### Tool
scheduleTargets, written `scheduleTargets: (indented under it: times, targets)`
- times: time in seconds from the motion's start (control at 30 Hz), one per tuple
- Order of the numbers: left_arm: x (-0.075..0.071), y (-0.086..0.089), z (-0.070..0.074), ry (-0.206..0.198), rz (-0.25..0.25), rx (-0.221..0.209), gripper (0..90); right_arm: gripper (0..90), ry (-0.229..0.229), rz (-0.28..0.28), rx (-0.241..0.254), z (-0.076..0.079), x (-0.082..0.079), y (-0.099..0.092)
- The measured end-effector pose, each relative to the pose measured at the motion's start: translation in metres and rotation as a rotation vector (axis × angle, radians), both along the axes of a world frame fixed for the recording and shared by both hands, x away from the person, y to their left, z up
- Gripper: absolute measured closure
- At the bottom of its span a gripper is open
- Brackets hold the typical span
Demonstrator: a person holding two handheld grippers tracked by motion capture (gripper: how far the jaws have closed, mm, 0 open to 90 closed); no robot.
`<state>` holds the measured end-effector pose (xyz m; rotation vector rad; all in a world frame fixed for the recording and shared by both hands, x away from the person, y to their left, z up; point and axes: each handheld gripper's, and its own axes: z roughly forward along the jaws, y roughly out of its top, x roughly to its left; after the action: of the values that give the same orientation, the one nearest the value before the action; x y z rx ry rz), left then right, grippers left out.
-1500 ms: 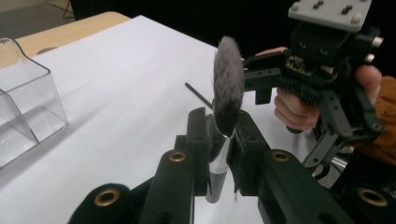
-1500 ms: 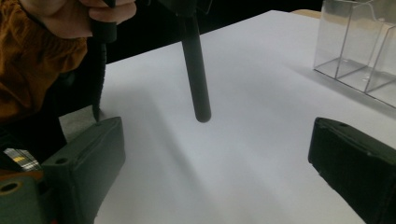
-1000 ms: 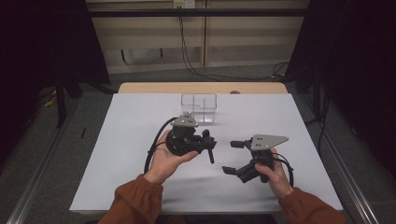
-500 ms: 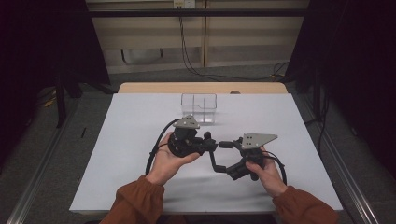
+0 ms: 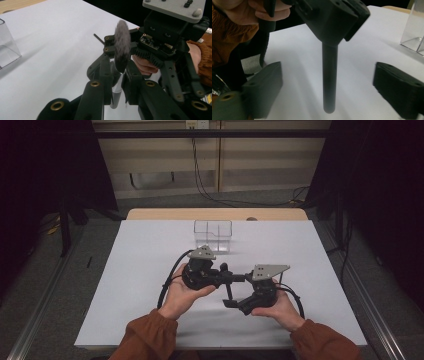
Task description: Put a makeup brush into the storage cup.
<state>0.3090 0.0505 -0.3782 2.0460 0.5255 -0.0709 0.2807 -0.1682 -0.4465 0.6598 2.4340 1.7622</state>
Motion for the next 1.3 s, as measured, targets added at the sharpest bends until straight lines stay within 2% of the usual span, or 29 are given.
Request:
scheduleTargets:
  times: [0.03,0.13,0.3,0.67,1.3]
  targets:
    - [-0.0001,-0.0002,-0.0002,0.004,0.000,-0.002,79.7,24.5,-0.007,0.019,0.012,0.0007,-0.0004,-0.0006]
    - [-0.0001,-0.0004,-0.0005,0.003,0.000,-0.002,79.7,39.8,-0.024,0.036,0.023,0.0024,-0.0012,-0.0011]
    - [0.0001,-0.0007,-0.0014,0.001,-0.002,0.004,79.6,60.5,-0.034,0.050,0.038,0.0030,-0.0014,-0.0029]
    - [-0.0010,-0.0017,-0.0017,0.000,-0.009,-0.005,79.6,78.7,-0.014,0.025,0.061,0.0017,0.0017,-0.0078]
    - [-0.0012,-0.0001,-0.0050,-0.018,0.000,-0.042,76.5,79.6,-0.034,-0.002,0.043,0.0030,0.0011,-0.0092]
